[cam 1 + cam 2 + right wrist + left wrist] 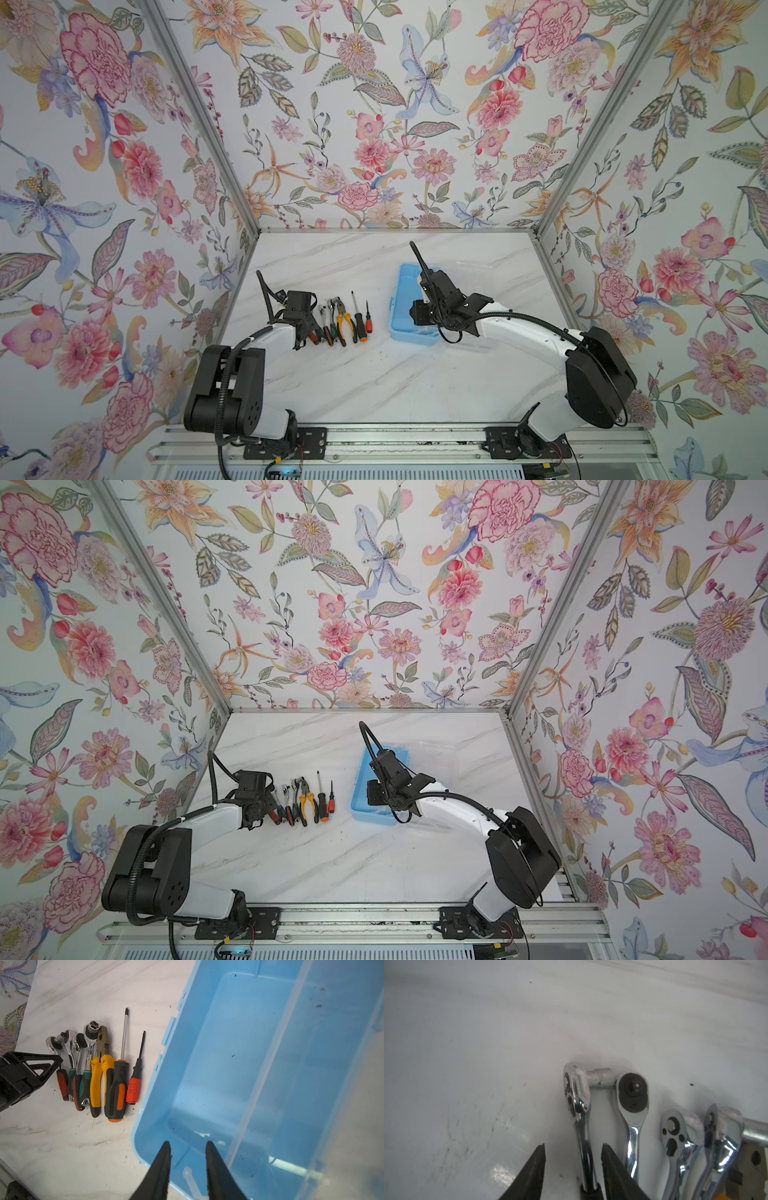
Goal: Pack the tool kit
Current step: 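Lower the left gripper and grasp the red-handled chrome ratchet, then lift the red-handled ratchet and carry it over the blue box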
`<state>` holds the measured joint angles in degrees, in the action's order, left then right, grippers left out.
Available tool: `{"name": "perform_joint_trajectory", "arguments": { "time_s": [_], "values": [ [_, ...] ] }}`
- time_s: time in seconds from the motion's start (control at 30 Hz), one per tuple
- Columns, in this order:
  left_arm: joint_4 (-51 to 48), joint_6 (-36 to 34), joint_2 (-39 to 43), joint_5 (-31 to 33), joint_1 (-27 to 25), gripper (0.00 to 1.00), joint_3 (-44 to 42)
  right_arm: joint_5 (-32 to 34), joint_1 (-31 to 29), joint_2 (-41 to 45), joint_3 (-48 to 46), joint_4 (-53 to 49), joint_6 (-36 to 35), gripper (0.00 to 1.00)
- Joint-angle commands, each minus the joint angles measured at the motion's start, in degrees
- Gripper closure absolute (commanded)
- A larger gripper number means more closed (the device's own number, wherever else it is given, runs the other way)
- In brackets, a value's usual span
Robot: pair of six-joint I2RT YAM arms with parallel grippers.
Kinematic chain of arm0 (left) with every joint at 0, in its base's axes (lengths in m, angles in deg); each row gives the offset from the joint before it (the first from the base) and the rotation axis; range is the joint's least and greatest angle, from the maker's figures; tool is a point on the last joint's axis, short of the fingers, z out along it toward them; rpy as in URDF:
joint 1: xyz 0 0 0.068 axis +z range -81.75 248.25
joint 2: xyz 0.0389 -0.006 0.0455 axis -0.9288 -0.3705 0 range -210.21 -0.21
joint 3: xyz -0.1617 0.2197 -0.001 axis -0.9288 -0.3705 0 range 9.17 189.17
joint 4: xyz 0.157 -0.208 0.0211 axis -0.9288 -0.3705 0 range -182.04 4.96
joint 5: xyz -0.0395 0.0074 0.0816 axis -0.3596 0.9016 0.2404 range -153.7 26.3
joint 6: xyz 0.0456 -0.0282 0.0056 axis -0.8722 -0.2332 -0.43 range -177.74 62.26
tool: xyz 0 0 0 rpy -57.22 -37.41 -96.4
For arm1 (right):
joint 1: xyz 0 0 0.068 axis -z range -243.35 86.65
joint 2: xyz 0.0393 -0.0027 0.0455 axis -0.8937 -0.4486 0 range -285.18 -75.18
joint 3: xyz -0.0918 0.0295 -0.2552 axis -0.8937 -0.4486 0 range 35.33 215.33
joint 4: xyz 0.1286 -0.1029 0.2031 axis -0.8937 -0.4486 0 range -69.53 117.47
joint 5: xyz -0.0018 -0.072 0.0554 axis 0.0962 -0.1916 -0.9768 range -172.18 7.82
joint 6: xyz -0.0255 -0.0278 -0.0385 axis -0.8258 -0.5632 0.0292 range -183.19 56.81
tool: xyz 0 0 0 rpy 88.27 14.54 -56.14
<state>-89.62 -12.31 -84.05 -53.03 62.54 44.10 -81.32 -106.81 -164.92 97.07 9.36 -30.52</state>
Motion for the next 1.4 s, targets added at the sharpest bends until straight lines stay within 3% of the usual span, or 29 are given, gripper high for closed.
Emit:
{"name": "perform_joint_trajectory", "arguments": {
  "time_s": [0.0,0.33,0.57,0.8,0.93,1.07,1.2,1.37],
  "values": [
    [0.7,-1.0,-1.6,-1.1,0.6,0.56,1.9,-0.1,0.4,1.2,-1.2,0.9,0.9,0.69],
    [1.7,-1.5,-4.5,-2.3,0.7,0.66,1.8,-0.5,0.6,1.7,-2.1,1.6,1.0,0.69],
    [0.4,-2.1,-5.0,-2.1,0.7,0.79,2.2,-0.1,0.7,2.5,-2.7,1.9,1.1,0.69],
    [0.1,-3.1,-5.2,-1.8,0.7,1.00,2.3,0.0,0.7,3.4,-3.1,3.0,0.9,0.69],
    [-1.1,-3.5,-3.1,-0.1,0.7,1.00,2.1,0.4,0.9,4.6,-3.1,3.0,0.1,0.69],
    [-3.5,-4.8,5.1,-1.5,-0.1,1.00,4.3,1.1,2.1,7.2,-3.0,2.4,0.0,0.69],
    [-9.2,-5.9,10.6,-1.4,-7.2,1.00,14.7,3.4,4.6,12.2,-4.8,1.7,1.3,0.69],
    [-8.8,-3.4,4.0,-7.3,-19.2,1.00,28.6,4.9,10.1,17.4,-8.5,1.5,3.1,0.69]
  ]
}}
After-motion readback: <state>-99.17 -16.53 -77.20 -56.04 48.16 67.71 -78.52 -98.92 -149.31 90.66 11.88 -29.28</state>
